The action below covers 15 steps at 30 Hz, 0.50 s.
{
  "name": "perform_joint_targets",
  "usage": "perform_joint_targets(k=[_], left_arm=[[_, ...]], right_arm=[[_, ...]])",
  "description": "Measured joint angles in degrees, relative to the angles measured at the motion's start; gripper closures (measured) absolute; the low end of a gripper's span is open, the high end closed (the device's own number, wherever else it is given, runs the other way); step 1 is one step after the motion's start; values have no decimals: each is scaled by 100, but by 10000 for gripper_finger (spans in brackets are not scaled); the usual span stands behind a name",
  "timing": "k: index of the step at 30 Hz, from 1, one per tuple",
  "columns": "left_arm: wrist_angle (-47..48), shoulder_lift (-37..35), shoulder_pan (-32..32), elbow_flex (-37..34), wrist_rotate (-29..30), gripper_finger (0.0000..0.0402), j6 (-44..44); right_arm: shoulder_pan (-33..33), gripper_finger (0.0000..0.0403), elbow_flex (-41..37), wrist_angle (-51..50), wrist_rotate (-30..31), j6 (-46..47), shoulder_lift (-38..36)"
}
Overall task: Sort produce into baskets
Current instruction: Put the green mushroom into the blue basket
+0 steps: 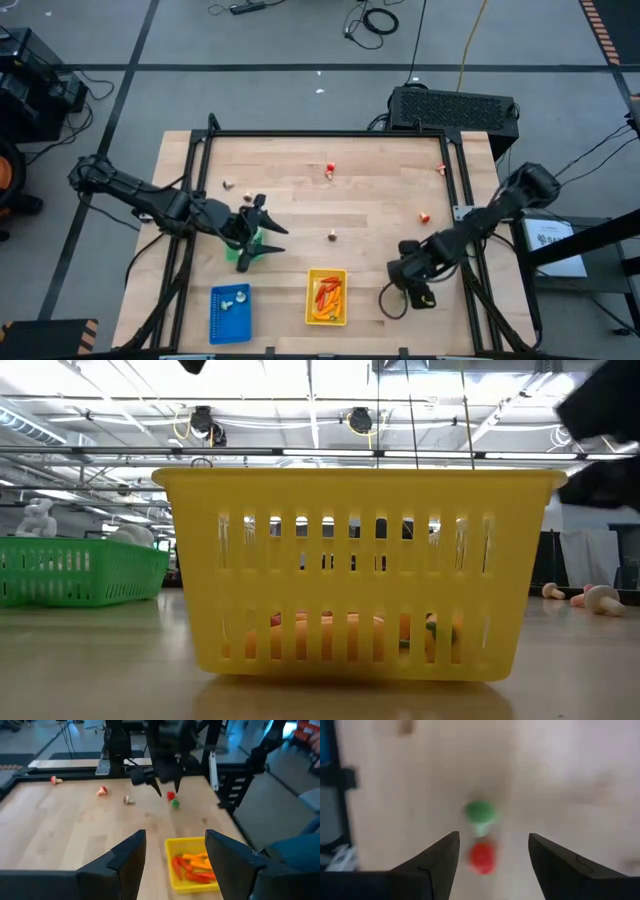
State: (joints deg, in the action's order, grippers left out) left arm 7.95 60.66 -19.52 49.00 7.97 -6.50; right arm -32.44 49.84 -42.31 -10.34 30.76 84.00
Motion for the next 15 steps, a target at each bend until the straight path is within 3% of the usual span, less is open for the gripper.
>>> perform_joint_targets(k=[3,6,10,15], left_arm=[[61,-20,-122,1,173,190,-265],[81,-39,-219,1,306,190,-372],[94,4,-332,1,747,190,-365],[176,9,-415,1,821,190,-322]], right_arm=[[-121,174,-2,175,-557,23,253],[-251,174,-2,245,-665,325,350],[-462,174,0,484,-134,778,355],[-766,178,0,716,482,1230,355]])
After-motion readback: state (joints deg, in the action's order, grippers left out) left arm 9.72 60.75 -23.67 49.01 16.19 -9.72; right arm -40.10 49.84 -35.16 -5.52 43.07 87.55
